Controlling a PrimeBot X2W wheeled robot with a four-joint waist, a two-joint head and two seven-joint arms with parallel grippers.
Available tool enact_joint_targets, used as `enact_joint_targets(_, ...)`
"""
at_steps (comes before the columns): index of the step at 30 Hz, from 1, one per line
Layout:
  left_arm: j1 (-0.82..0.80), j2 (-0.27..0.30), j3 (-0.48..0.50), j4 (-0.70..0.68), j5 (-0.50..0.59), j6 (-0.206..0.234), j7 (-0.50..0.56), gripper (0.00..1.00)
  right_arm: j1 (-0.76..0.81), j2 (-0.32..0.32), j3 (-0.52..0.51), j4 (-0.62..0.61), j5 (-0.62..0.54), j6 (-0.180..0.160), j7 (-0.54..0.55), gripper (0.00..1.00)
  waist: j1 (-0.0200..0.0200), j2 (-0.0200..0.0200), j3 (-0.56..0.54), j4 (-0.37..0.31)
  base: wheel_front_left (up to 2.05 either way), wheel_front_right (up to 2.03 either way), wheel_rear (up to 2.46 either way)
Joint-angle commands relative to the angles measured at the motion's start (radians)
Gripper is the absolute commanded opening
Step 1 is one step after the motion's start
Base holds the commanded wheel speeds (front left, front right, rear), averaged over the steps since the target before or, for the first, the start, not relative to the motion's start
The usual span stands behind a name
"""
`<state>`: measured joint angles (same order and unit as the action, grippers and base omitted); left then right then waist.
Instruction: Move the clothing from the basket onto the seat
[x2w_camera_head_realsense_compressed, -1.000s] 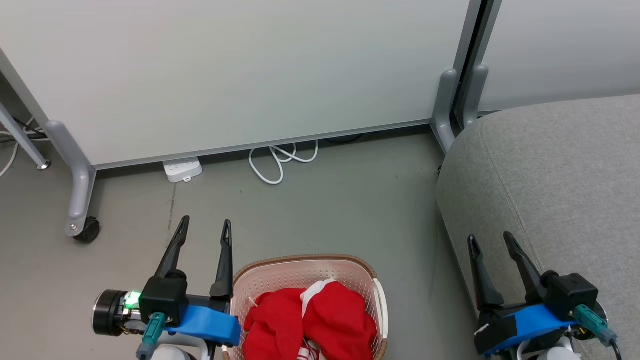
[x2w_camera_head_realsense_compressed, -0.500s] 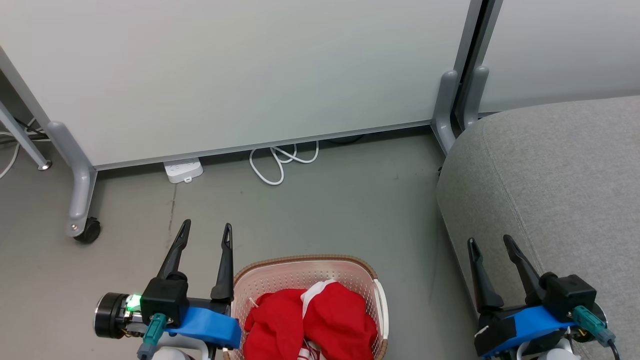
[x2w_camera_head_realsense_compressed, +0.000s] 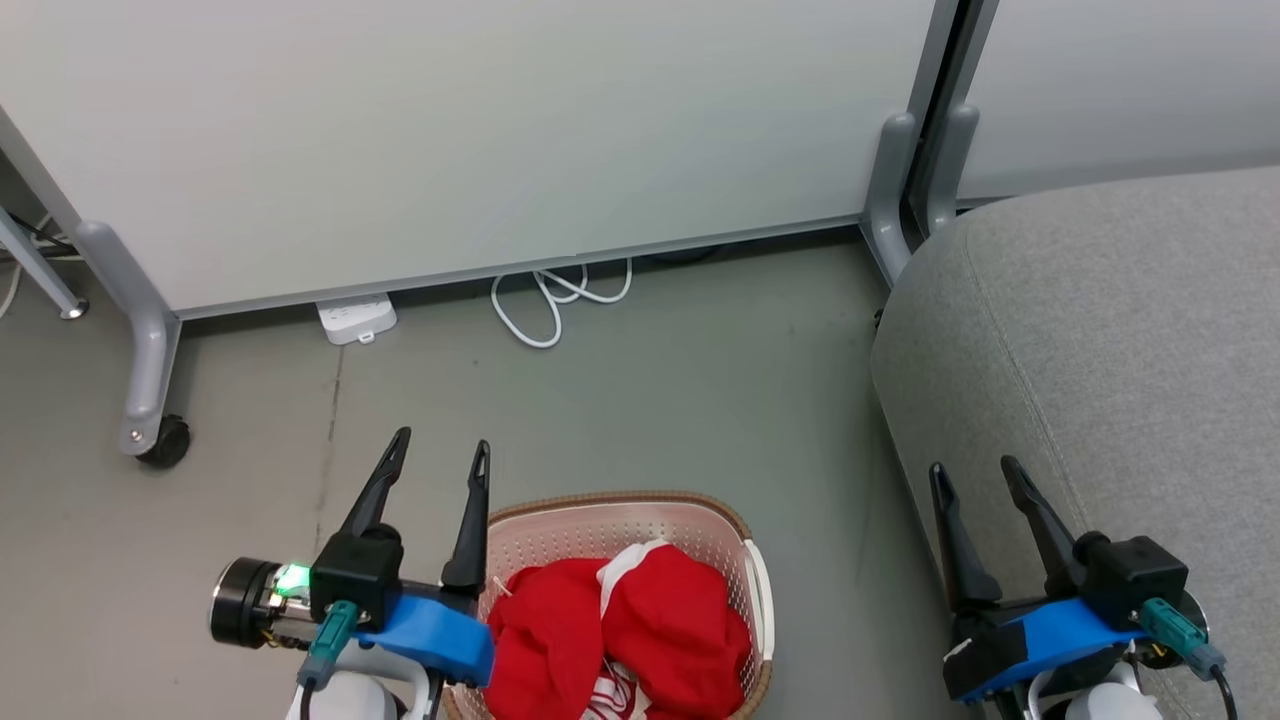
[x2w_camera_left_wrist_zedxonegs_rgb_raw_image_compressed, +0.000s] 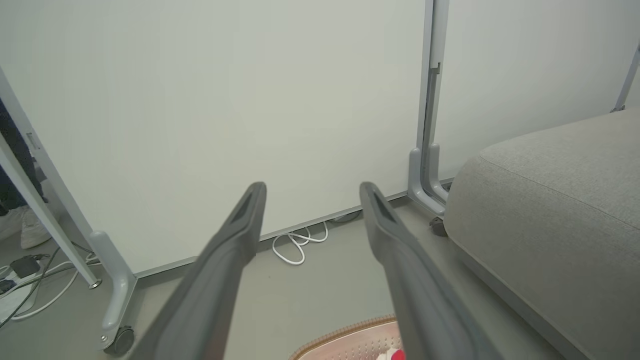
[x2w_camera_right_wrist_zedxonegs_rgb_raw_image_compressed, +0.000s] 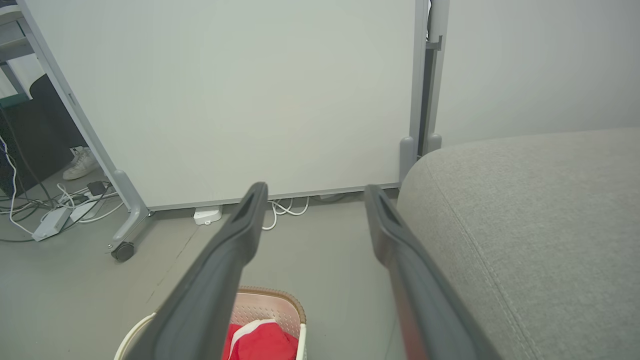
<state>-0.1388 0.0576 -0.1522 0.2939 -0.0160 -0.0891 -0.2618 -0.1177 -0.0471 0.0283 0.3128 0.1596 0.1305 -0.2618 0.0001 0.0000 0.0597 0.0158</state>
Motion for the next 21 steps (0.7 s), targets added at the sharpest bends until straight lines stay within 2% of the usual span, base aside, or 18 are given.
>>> enact_joint_targets(1,-0.025,0.008,-0.009,0.015,0.009,-0.005,-0.005,1.0,-0.014,-0.006,0.003,0.0,-0.001,0.0,-0.005,1.0,-0.0001,0.0,0.016,-0.008,0.0,0.0,0.0)
enact_joint_targets(8,-0.099,0.028,-0.04,0.121,0.008,-0.024,-0.004,1.0,-0.048,-0.006,0.007,-0.005,0.0,0.0,-0.005,1.0,-0.0001,0.0,0.078,-0.034,0.0,0.0,0.0)
enact_joint_targets(21,-0.296,0.074,-0.138,0.456,-0.003,-0.042,-0.004,1.0,-0.16,-0.005,0.024,-0.034,0.005,0.0,-0.004,1.0,-0.0001,0.0,0.29,-0.106,0.0,0.0,0.0)
